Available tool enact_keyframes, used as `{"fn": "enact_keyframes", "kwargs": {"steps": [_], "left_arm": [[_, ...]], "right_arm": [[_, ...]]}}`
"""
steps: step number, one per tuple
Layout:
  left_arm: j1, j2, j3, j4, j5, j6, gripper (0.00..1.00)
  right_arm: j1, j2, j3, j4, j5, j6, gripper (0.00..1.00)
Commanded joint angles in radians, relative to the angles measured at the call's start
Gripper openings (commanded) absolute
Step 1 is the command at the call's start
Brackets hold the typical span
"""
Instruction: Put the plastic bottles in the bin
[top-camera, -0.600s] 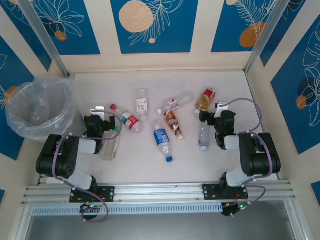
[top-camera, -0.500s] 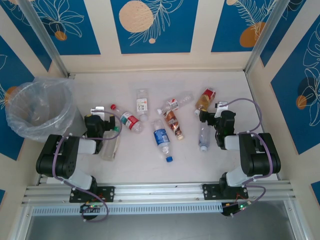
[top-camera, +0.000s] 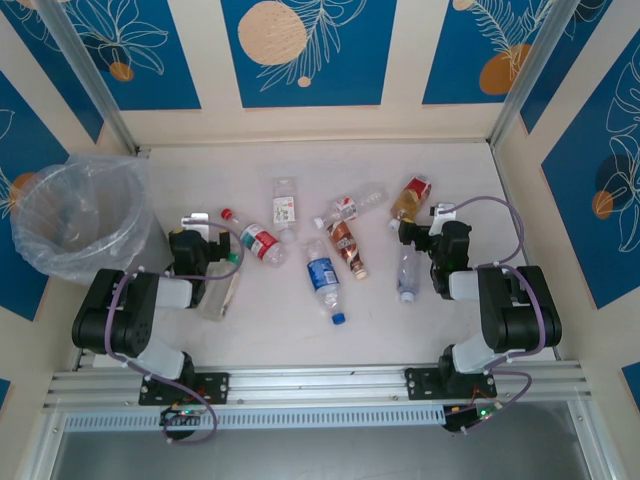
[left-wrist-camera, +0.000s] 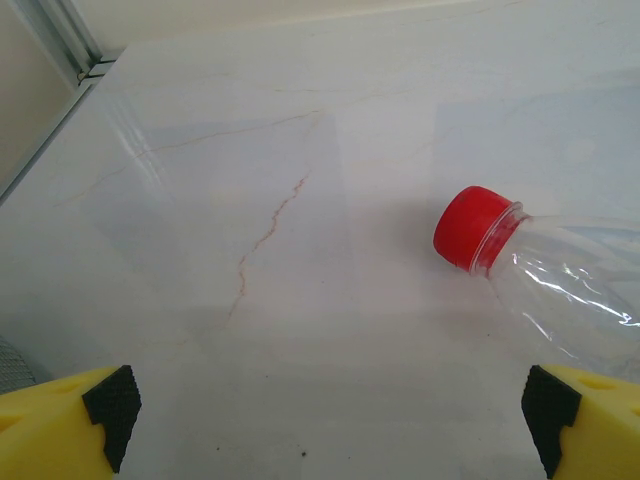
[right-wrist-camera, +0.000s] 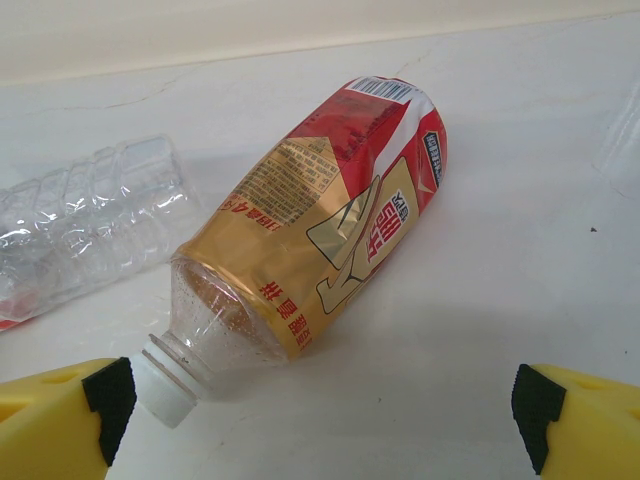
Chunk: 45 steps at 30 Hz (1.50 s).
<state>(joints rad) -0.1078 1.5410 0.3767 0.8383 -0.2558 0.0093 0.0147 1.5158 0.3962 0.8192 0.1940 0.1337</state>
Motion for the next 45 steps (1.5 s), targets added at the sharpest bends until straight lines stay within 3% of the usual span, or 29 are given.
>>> {"fn": "enact_keyframes", "kwargs": {"steps": [1,15,17,21,25,30,36,45], "left_arm": [[0.002,-0.005,0.004,0.035,-0.005,-0.002,0.99],[0.002,-0.011,-0.001,0.042,0.002,0.004,0.99],[0.001,-0.036,0.018,-0.012,0.034,0.019,0.99],[-0.002,-0.117,0.12,-0.276,0.029,0.016,0.99],[-0.009,-0.181,0.134,-0.331,0.0,0.015,1.0],[-0.01,-0.287,0.149,-0.402,-0.051,-0.087,0.99],[-0.009,-0.358,0.273,-0.689,-0.03,-0.232,0.99],[-0.01,-0.455,0.267,-0.755,0.117,-0.364,0.99]], "right_arm": [[-0.002,0.006,0.007,0.014,-0.004,-0.006,0.99],[-0.002,0.001,0.0,0.023,-0.005,-0.008,0.99],[0.001,-0.021,0.009,-0.011,0.0,-0.008,0.99],[0.005,-0.095,0.033,-0.112,0.028,-0.005,0.99],[0.005,-0.175,0.051,-0.201,0.024,-0.006,0.99],[0.007,-0.275,0.126,-0.423,0.008,0.059,0.99],[0.002,-0.322,0.244,-0.752,0.027,0.195,0.99],[0.016,-0.296,0.436,-1.324,-0.027,0.307,0.99]]}}
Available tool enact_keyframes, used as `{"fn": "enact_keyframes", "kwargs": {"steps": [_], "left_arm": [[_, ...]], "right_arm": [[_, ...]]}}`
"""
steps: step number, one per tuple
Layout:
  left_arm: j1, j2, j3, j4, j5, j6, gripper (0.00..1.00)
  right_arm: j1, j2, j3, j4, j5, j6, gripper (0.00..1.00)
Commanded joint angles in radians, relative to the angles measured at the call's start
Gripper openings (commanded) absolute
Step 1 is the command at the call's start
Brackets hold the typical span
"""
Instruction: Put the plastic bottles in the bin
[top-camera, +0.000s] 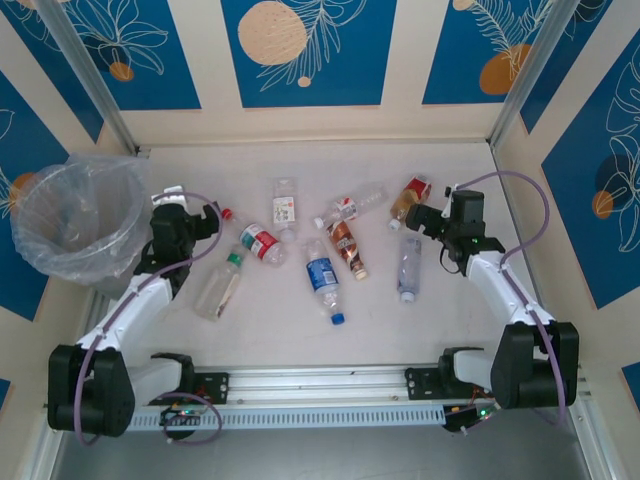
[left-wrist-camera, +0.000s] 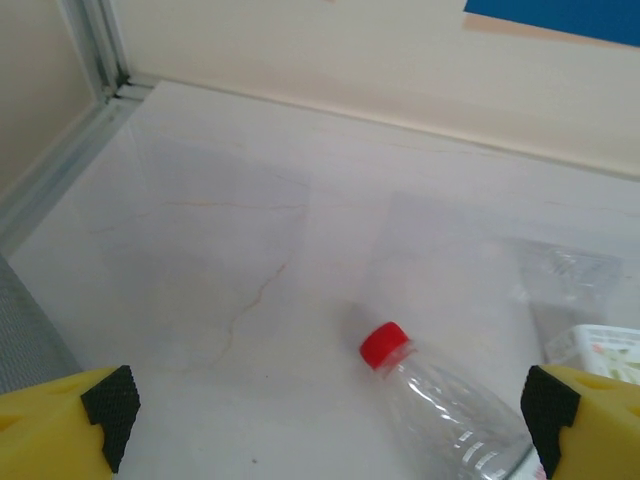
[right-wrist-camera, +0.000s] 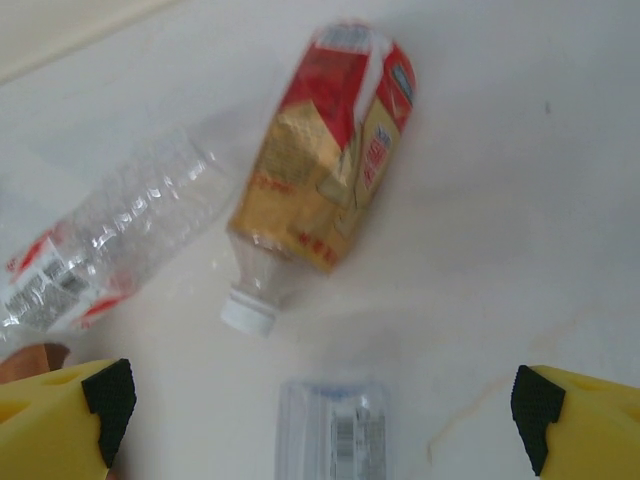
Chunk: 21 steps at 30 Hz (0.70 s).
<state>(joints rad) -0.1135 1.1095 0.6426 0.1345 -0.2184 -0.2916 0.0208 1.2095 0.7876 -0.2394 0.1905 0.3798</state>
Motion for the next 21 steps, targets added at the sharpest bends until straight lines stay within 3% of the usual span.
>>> {"fn": "enact_keyframes", "kwargs": {"steps": [1,9,21], "left_arm": [[-0.003,-0.028,0.0,-0.052,0.1,-0.071,0.99],[-0.003,-0.036,-0.011,-0.093,0.124,-0.23,0.99],[-0.004,-0.076,0.008,-0.15,0.168,-0.233,1.0]], "right_arm": [[0.011,0.016,0.055,-0.301,-0.023,0.065,0.99],[0.037,0.142,0.15,-0.433,-0.059,0.047,0.99],[0.09,0.493,0.421,-0.626,0.028,0.002,0.99]]}}
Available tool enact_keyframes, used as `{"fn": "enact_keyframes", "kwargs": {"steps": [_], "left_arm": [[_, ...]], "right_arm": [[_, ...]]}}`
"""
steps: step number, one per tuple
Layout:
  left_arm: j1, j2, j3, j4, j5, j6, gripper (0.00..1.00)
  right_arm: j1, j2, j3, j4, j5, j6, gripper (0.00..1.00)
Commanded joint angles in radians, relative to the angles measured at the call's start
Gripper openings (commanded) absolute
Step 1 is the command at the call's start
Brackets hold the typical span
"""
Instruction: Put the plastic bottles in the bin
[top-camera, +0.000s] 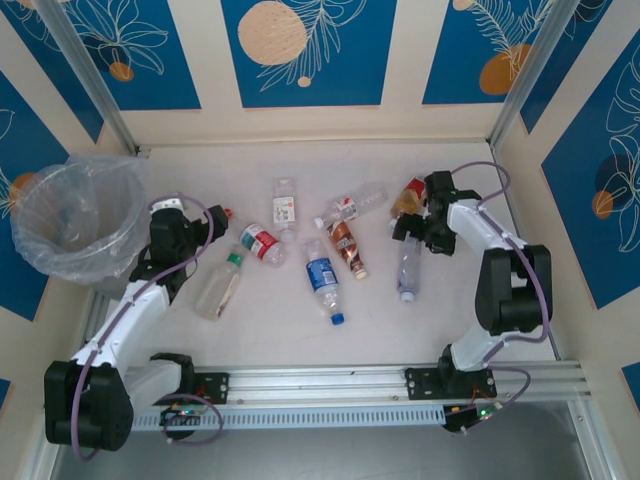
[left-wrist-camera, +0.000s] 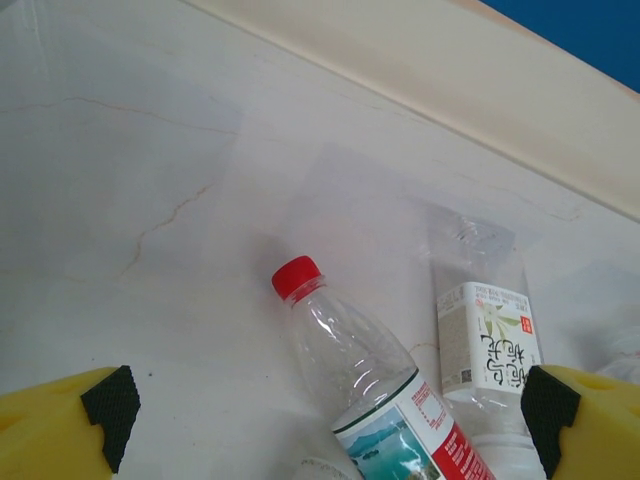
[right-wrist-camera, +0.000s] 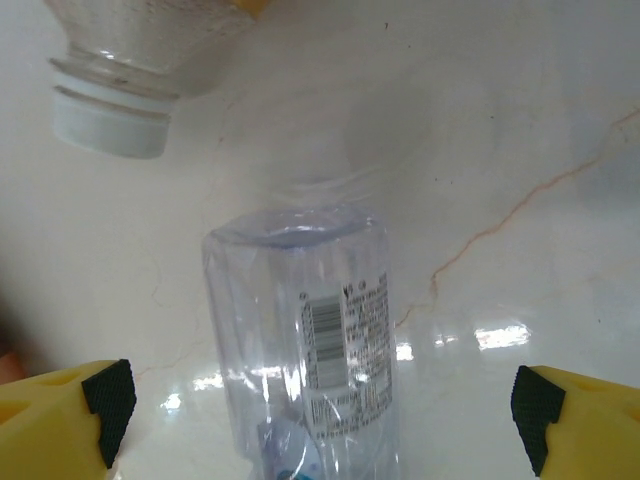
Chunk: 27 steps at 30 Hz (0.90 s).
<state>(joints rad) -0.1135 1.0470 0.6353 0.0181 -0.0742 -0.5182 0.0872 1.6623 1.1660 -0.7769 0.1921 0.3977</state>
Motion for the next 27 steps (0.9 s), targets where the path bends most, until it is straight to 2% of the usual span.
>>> {"fn": "enact_keyframes", "kwargs": {"steps": [1,7,16,21,25,27], "left_arm": [[-0.004,-0.013,0.015,-0.036,0.019,-0.004,0.99],[-0.004,-0.018,0.003,-0.037,0.002,-0.008,0.99],[-0.004,-0.015,0.002,-0.059,-0.028,0.001,0.99],[-0.004,-0.004,0.003,-0.062,-0.038,-0.004,0.99],[-0.004,0.005,0.007,-0.066,-0.042,-0.002,0.99],[-0.004,0.009,0.012,-0.07,-0.044,-0.002,0.99]], "right_arm": [[0.032,0.06,0.053,-0.092,0.04,-0.016,0.99],[0.057,0.168,0.087,-0.088,0.085,0.001,0.99],[0.071,0.244,0.085,-0.047,0.124,0.006,0.99],[0.069,0.287,0.081,-0.041,0.064,0.001,0.99],[0.069,0.284,0.078,-0.03,0.066,0.008,1.0],[0.071,0.284,0.082,-0.033,0.067,0.008,0.97]]}}
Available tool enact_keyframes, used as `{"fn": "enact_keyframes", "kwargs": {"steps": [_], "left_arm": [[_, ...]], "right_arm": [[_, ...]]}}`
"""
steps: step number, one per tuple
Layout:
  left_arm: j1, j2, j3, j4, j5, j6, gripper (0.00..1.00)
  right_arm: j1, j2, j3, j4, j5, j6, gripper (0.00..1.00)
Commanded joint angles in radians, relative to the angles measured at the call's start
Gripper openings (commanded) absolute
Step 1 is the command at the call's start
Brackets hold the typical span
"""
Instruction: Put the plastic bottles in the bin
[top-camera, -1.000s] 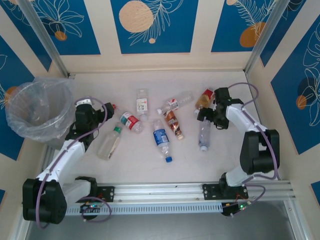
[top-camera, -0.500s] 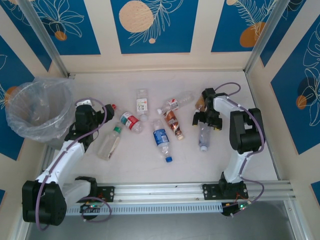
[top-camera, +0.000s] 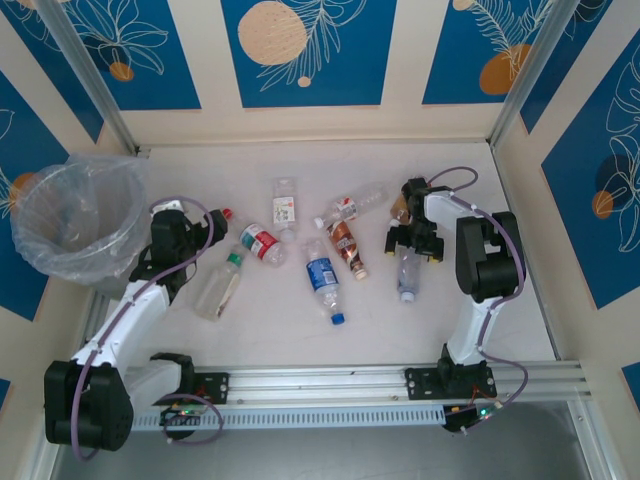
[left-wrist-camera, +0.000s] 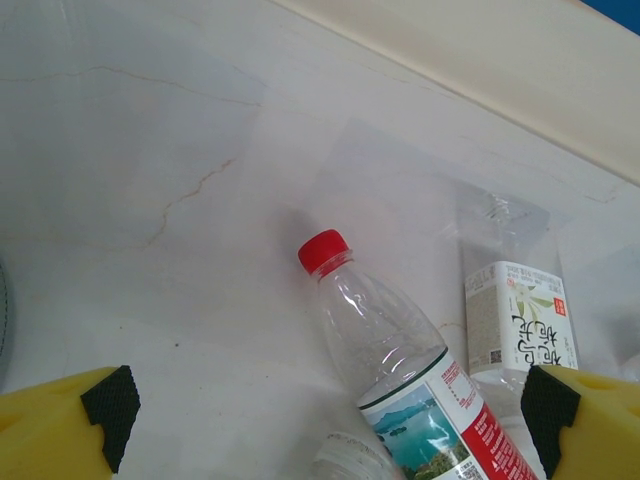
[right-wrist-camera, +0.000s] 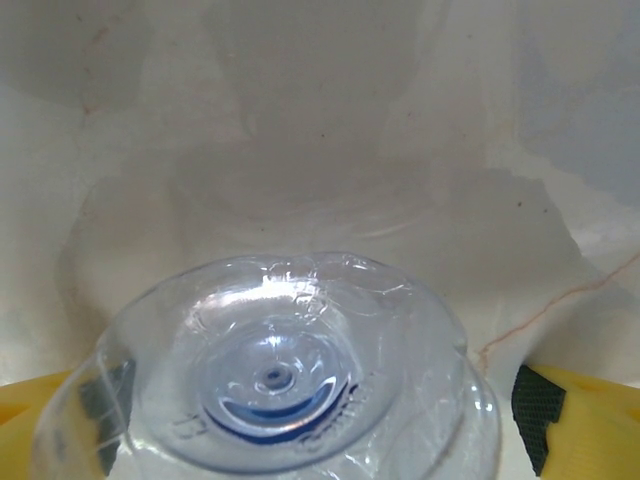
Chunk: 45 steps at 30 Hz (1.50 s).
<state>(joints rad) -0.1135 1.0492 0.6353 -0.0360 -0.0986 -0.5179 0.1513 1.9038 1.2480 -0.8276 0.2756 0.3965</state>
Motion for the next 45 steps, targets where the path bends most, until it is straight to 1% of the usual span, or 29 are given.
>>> {"fn": "enact_keyframes", "kwargs": {"steps": [1,3,8,9,13,18,24,30,33,35,38,40,45], "left_arm": [[-0.005,0.01,0.014,-0.017,-0.02,-0.001,0.99],[-0.004,0.015,0.015,-0.017,-0.016,-0.001,0.99],[-0.004,0.021,0.021,-0.018,-0.007,-0.005,0.99],[-0.003,0.022,0.02,-0.018,-0.006,-0.007,0.99],[-0.005,0.023,0.028,-0.018,0.008,-0.005,0.99],[-0.005,0.022,0.032,-0.02,0.01,-0.009,0.99],[-0.005,0.028,0.035,-0.008,0.049,-0.011,0.99],[-0.004,0.043,0.052,0.006,0.105,-0.012,0.99],[-0.006,0.064,0.07,0.01,0.17,-0.012,0.99],[-0.009,0.081,0.07,0.04,0.241,-0.023,0.99],[-0.019,0.106,0.056,0.115,0.332,-0.069,0.99],[-0.033,0.119,0.044,0.174,0.384,-0.086,0.99],[-0.098,0.13,0.06,0.217,0.439,-0.051,0.99]], "right_arm": [[0.007,0.043,0.003,0.015,-0.012,0.01,0.94],[0.008,0.037,0.008,0.01,0.011,0.014,0.91],[0.008,0.007,0.013,0.015,0.025,0.009,0.76],[0.008,0.0,0.012,0.014,0.026,0.01,0.76],[0.009,-0.03,0.007,0.022,0.024,0.006,0.67],[0.011,-0.066,-0.01,0.036,0.029,0.006,0.6],[0.012,-0.13,-0.047,0.061,0.056,0.014,0.56],[0.019,-0.223,-0.079,0.086,0.048,0.038,0.52],[0.037,-0.297,-0.098,0.125,0.017,0.048,0.52],[0.059,-0.359,-0.102,0.152,0.002,0.065,0.51],[0.093,-0.438,-0.092,0.191,-0.023,0.112,0.5],[0.115,-0.482,-0.087,0.228,-0.061,0.148,0.5],[0.183,-0.568,-0.095,0.363,-0.122,0.263,0.49]]}}
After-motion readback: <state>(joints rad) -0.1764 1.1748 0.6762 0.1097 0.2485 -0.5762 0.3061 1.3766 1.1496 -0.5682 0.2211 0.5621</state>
